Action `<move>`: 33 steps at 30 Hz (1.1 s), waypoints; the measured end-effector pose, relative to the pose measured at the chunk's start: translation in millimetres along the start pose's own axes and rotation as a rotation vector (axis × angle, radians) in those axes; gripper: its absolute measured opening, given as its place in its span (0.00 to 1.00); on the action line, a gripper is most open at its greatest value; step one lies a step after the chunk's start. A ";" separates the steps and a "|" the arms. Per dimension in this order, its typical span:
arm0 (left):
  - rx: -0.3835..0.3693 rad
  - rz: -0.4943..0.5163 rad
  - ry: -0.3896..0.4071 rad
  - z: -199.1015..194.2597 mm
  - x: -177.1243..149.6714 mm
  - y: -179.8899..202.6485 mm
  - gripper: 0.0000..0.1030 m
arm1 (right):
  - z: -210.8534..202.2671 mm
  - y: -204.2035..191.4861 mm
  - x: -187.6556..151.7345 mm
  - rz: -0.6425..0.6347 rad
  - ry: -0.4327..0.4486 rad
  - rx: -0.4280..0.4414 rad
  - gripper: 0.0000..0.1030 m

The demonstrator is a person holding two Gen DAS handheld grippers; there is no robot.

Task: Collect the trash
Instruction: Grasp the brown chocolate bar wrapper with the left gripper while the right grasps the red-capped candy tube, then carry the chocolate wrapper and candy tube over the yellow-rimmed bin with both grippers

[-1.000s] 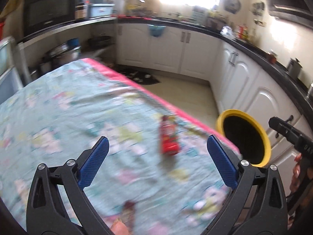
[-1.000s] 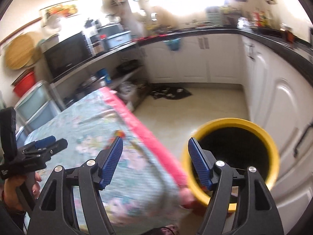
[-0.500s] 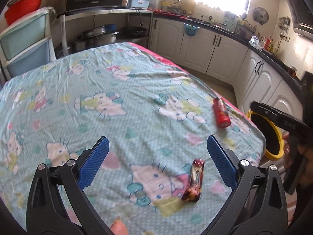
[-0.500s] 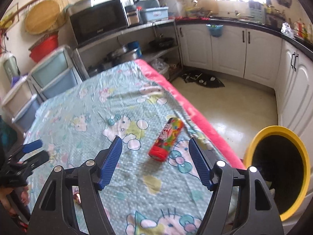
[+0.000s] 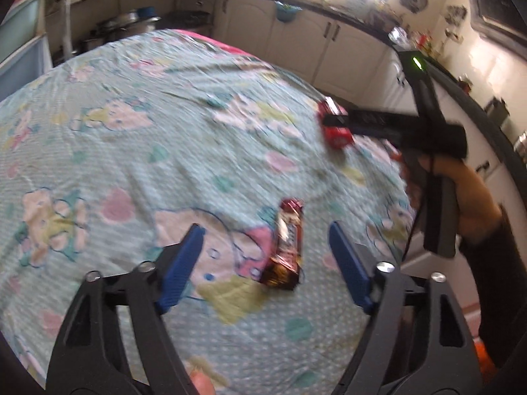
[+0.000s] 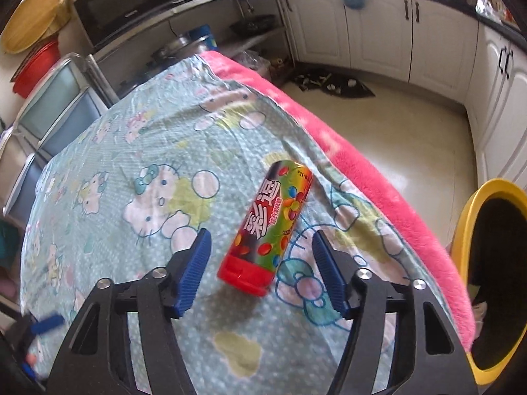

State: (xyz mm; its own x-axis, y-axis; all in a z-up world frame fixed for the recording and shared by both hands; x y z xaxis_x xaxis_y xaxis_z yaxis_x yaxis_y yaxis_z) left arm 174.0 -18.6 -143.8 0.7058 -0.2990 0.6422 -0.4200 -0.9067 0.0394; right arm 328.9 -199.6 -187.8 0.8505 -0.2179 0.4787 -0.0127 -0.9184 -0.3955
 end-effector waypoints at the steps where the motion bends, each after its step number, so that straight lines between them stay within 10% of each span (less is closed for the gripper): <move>1: -0.008 0.009 -0.009 3.6 -2.3 3.9 0.60 | 3.0 0.3 0.5 0.005 -0.006 -0.002 0.54; 12: 0.004 0.082 -0.094 26.8 -18.8 14.3 0.19 | -1.4 4.1 -2.6 0.006 0.004 0.002 0.30; 33: -0.050 0.105 0.056 -1.6 58.4 37.2 0.18 | -118.0 2.4 -26.3 -0.013 0.151 0.139 0.29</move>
State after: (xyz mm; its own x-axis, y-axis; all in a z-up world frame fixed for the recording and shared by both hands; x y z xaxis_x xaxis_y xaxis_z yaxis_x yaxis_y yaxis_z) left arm 198.7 -69.3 -103.6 0.6243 -0.3729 0.6865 -0.5187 -0.8550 0.0073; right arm 244.5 -235.0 -108.8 0.7613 -0.2630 0.5926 0.0794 -0.8693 -0.4878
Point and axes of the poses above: each gripper's, at about its wrist camera, not at the fingertips, and z roughly the way its jaws point, y to its right, x to its top, the point moved 7 cm from there along z, roughly the way its jaws point, and after that the axes turned 15 degrees about z, right-handed, at the moved point
